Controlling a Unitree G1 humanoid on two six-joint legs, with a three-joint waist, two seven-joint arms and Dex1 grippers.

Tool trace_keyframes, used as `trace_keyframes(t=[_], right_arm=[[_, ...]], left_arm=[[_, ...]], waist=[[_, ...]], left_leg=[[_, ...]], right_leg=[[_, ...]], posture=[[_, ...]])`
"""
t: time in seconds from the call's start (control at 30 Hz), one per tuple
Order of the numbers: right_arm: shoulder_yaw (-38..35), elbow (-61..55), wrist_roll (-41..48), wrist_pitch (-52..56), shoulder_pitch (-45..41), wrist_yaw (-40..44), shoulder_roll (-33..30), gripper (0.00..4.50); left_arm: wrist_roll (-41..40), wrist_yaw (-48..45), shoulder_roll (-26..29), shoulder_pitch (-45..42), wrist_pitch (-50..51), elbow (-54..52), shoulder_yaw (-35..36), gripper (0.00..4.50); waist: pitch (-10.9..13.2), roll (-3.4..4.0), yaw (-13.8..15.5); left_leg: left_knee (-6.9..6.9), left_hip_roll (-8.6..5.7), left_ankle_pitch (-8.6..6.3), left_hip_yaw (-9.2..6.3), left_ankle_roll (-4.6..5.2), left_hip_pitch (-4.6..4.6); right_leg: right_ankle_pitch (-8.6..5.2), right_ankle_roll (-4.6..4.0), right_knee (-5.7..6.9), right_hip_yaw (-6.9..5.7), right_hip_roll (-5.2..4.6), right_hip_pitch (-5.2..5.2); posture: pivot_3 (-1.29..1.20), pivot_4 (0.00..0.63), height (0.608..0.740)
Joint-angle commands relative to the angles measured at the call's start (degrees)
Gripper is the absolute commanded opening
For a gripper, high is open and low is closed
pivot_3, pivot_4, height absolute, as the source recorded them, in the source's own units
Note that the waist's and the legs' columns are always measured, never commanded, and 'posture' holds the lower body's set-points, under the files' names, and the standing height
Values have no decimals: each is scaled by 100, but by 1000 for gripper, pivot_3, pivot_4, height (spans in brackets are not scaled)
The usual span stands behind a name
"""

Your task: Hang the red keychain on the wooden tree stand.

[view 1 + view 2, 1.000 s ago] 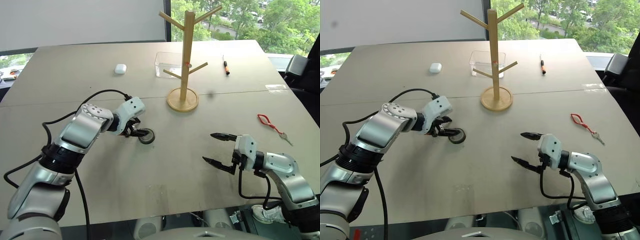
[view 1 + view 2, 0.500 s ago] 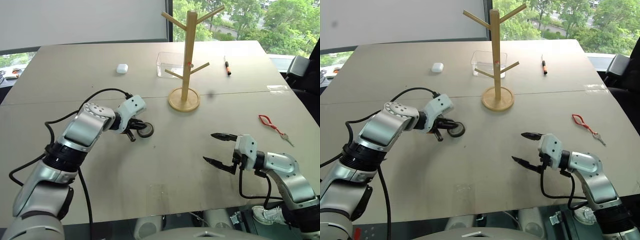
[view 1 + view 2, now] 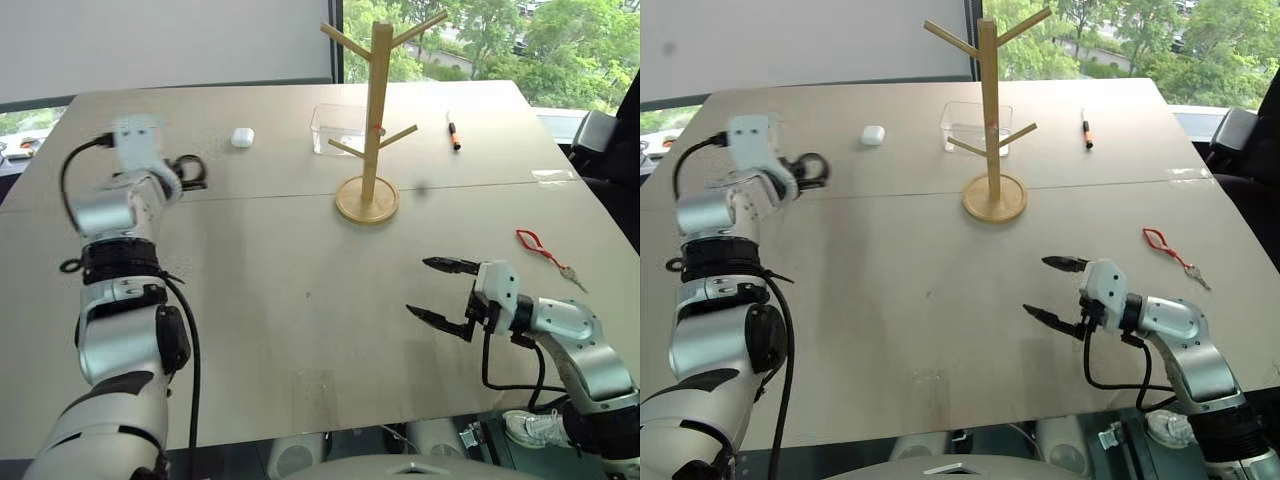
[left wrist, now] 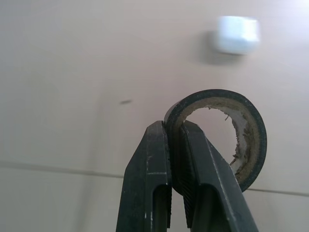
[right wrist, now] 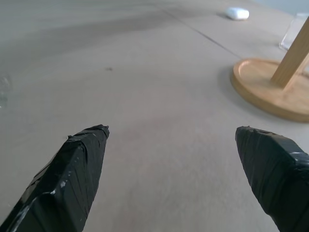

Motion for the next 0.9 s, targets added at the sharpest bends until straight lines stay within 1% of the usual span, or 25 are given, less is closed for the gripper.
trace_keyframes(t=[0.03,0.13,0.33,0.47,0.5,0.53,0.6,0.63,0.67,0.73,0.8,0.9], right_arm=[[-312,-483,619,281,-135,26,7,4500],[-433,-671,980,613,-289,-82,40,4500],[-419,-621,962,730,-407,-37,1,4500],[-385,-560,877,723,-442,-5,8,4500],[-379,-552,868,728,-454,-2,12,4500],[-376,-547,863,732,-462,1,14,4500],[-371,-525,853,733,-487,9,13,4500],[-368,-508,849,731,-505,16,12,4500],[-362,-492,840,725,-523,21,14,4500],[-353,-470,831,724,-544,17,26,4500],[-356,-462,826,719,-534,5,38,4500],[-398,-430,819,727,-493,-78,81,4500]], left_arm=[[-23,722,133,48,-783,387,460,15],[-55,874,224,151,-1147,708,607,15],[-132,1182,364,311,-1808,1129,831,15],[-217,1354,429,394,-2008,1300,937,15],[-277,1278,398,420,-1990,1266,942,798],[-323,1215,375,437,-1972,1239,938,1061],[-335,1175,333,467,-1921,1153,882,2014],[-315,1197,313,481,-1905,1098,845,2642],[-288,1214,293,497,-1914,1039,802,2906],[-279,1210,248,521,-1847,932,740,3769],[-299,1193,202,573,-1773,816,697,4473],[-373,1039,106,685,-1692,531,646,4473]], waist=[[-4,-9,22],[-8,-15,72],[-14,-25,71],[-15,-29,62],[-15,-29,61],[-15,-29,66],[-16,-30,71],[-17,-31,71],[-17,-31,71],[-17,-31,70],[-17,-32,69],[-17,-32,60]], left_leg=[[0,0,0,0,0,0],[0,0,0,0,0,0],[1,0,-6,6,9,3],[1,0,-7,9,10,2],[1,0,-7,8,10,3],[1,0,-7,9,10,3],[2,0,-6,9,9,3],[4,0,-6,8,9,3],[4,-1,-6,8,9,3],[6,-1,-6,7,9,3],[6,-1,-6,6,8,3],[6,0,-5,7,7,3]], right_leg=[[0,0,1,-3,-1,1],[1,0,2,-11,-3,3],[3,-1,-3,-31,-7,18],[3,-1,-3,-32,-7,18],[3,-1,-3,-33,-7,18],[3,-1,-3,-33,-7,18],[3,-1,-3,-37,-8,23],[3,-1,-3,-40,-8,24],[3,-1,-4,-40,-8,24],[3,-1,-3,-41,-8,25],[3,-1,-3,-42,-8,25],[3,-1,-3,-41,-8,25]], posture=[[0,150,740],[0,150,740],[0,150,740],[0,150,740],[0,150,740],[0,150,740],[0,150,740],[0,150,740],[0,150,740],[0,150,740],[0,150,740],[0,150,740]])
